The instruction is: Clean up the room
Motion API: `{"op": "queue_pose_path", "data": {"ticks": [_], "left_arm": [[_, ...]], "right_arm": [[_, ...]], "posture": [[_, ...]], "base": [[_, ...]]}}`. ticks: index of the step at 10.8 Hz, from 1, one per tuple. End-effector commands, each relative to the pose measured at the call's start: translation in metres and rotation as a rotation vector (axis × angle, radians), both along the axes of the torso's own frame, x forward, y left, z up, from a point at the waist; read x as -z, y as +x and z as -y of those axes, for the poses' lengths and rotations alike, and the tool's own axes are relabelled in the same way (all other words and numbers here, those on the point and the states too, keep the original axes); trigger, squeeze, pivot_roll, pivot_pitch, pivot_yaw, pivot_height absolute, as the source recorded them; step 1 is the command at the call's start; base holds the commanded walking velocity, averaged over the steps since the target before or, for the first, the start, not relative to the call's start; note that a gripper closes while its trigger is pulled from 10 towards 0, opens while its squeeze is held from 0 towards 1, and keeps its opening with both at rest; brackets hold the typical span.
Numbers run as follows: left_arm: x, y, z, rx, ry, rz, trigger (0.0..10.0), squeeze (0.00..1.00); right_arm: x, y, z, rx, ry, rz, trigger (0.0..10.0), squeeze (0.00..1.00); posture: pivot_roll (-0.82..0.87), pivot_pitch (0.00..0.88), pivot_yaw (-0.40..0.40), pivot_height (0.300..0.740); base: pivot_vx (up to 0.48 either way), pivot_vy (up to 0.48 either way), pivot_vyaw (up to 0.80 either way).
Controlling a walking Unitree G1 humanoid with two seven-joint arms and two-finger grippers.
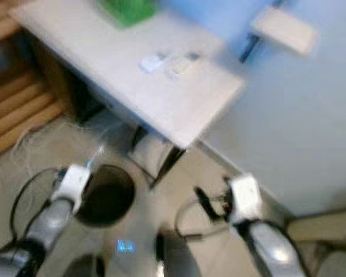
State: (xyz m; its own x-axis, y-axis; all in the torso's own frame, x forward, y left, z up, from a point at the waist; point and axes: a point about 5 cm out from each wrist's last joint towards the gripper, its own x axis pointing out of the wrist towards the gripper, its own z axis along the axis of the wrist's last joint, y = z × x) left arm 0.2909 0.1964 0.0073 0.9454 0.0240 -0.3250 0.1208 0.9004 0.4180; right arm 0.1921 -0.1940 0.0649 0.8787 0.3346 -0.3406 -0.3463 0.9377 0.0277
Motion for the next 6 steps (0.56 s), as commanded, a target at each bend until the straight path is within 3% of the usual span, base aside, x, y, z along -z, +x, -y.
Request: {"op": "queue_pose_path", "data": {"ticks": [1,4,6], "left_arm": [[0.013,-0.012,0.002,0.011,0.014,-0.059,10.0,0.00],[0.015,-0.012,-0.003,-0.020,0.039,-0.095,10.0,0.00],[0.020,-0.014,-0.007,-0.021,0.093,-0.157,10.0,0.00]], "right_arm": [[0.000,-0.004,-0.001,-0.005,0.003,-0.010,10.0,0.00],[0.000,-0.012,0.000,-0.014,0.007,-0.029,10.0,0.00],[0.006,-0.024,-0.014,-0.137,0.007,-0.095,10.0,0.00]], "posture": [[-0.25,0.283,-0.163,0.740],[-0.28,0.306,-0.172,0.740],[-0.31,0.318,-0.180,0.740]], "base": [[0.000,0.000,0.00],[0.000,0.000,0.00],[0.000,0.000,0.00]]}}
